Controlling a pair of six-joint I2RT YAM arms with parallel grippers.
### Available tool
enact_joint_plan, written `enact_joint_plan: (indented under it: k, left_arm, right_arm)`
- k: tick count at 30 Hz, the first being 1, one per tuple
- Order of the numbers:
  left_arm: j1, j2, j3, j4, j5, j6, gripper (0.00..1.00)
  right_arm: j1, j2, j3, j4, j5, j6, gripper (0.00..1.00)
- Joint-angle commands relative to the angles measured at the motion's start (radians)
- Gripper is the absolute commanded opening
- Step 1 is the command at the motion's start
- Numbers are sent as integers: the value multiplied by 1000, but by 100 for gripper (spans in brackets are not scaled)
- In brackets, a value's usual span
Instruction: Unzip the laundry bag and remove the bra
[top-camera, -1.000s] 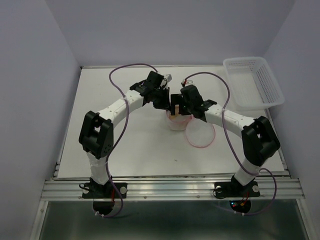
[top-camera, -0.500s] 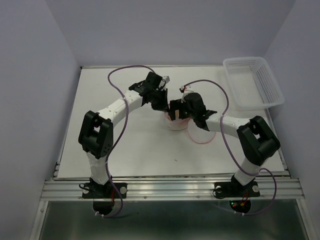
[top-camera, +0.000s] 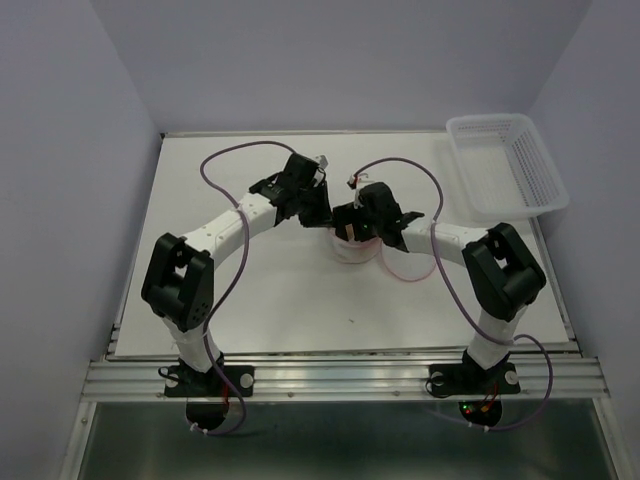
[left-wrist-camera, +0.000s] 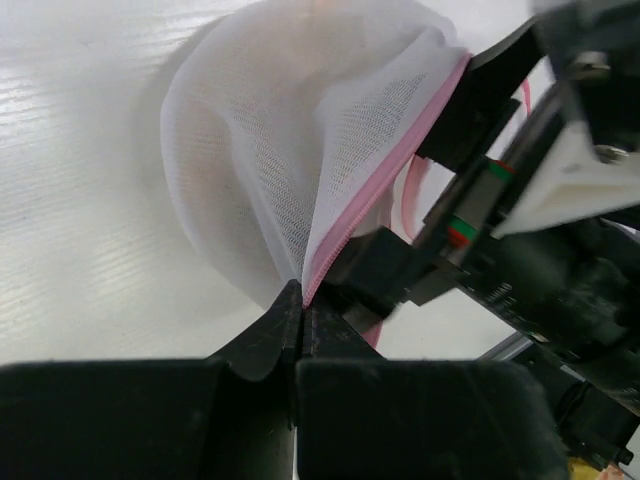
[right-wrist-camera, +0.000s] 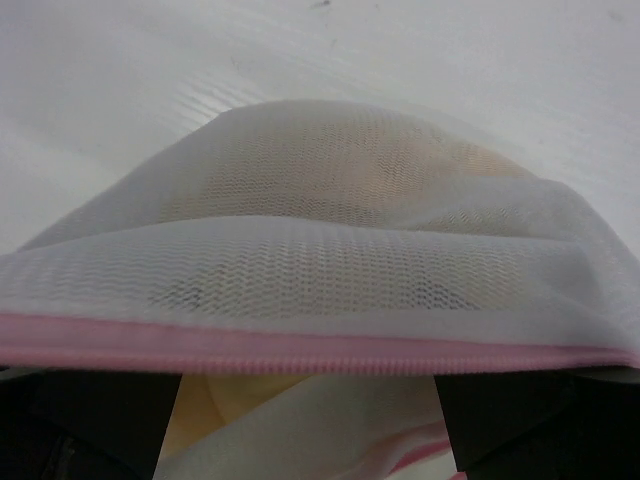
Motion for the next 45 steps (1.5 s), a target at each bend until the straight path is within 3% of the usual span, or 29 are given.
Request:
enact_joint_plan:
  k: [1,4,7,8,10,11,14,16,23,28,37,45]
  left_arm:
    - [-6,-72,-23,74,-29,-32,0]
    - [-7,-74,-37,88,-14,-38,0]
    - [-7,-72,-47,93,-14,-42,0]
    - [-7,-72,-52,96,-11,-44,0]
    - [-9,-78,-64,102,-5,-47,0]
    - [-9,-86,-76,111,-1,-53,0]
    - [-9,-100,-93,122,-15,-66,0]
    - [-7,-109,-112,126,-24,-82,0]
    - [-9,-114,-156,149,-52,-127,0]
    - [-9,-115,-179,152,-64,-142,0]
    - [-9,-115,-207,148,-92,-161,0]
    - [2,-83,-225,143,-93,-162,0]
  right_arm:
    - [14,40,38,-145,13,-14,97]
    - [14,50,45,-145,16,-11,87]
    - [14,54,62,-140,57,-3,65]
    - [14,56,67,-140,68,3,51]
    - [14,62,79,-142,90,14,38]
    - [14,63,88,-142,99,20,27]
    - [14,48,104,-140,117,26,7]
    - [14,10,111,-132,85,8,1]
    - [14,-153,59,41,-166,-51,1]
    - [14,-220,18,90,-162,-26,1]
    - [14,-346,-164,341,-143,57,3]
    - [-69,-440,-286,585,-320,204,6]
